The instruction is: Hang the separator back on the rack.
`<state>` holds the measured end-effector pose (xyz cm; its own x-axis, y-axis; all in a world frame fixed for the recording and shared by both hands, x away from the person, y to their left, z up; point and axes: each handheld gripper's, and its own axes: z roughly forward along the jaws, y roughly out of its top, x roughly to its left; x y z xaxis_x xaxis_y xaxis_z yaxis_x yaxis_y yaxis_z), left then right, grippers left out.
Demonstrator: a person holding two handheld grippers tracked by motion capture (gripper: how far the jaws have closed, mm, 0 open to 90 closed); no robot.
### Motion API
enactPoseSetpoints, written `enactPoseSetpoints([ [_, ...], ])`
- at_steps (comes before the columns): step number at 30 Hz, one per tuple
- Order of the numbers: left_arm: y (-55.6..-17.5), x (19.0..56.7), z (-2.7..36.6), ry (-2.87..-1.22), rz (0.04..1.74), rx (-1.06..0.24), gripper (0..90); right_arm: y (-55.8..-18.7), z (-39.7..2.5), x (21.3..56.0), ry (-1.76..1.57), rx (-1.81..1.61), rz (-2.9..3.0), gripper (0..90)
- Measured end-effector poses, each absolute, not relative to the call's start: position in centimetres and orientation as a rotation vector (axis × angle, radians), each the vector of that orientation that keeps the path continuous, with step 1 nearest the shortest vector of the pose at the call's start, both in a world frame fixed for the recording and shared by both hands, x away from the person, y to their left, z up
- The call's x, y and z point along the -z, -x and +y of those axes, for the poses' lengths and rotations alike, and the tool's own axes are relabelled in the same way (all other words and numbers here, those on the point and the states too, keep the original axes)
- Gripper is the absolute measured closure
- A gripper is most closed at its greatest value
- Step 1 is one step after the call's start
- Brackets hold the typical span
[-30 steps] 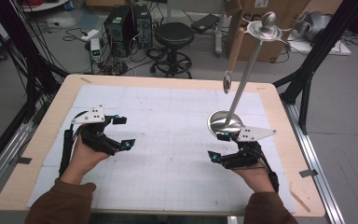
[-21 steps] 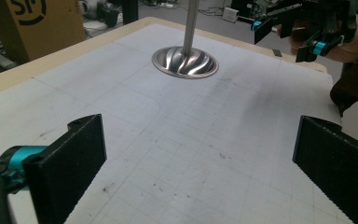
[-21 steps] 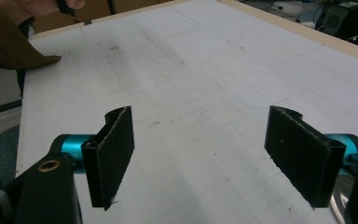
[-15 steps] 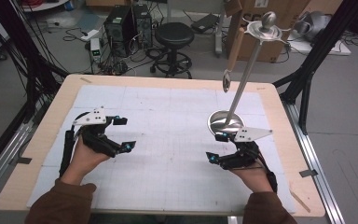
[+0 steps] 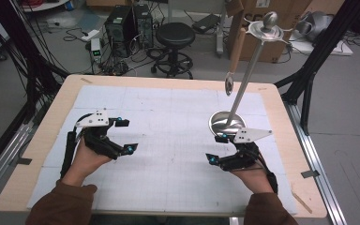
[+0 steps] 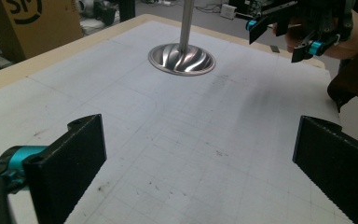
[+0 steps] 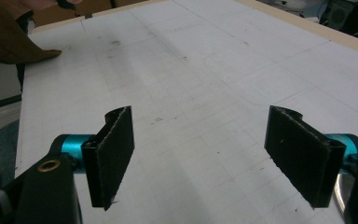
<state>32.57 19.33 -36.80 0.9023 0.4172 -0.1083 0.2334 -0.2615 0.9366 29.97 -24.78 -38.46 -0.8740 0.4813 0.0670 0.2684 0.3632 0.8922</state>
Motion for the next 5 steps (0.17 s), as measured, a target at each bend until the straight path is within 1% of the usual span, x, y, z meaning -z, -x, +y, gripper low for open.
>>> enactPoseSetpoints([
  [5,-32.6,36.85,19.35,-1.855,0.486,-0.189,3.2,-30.04,-24.91,38.46,-0.676,-1.52,2.413,23.2],
])
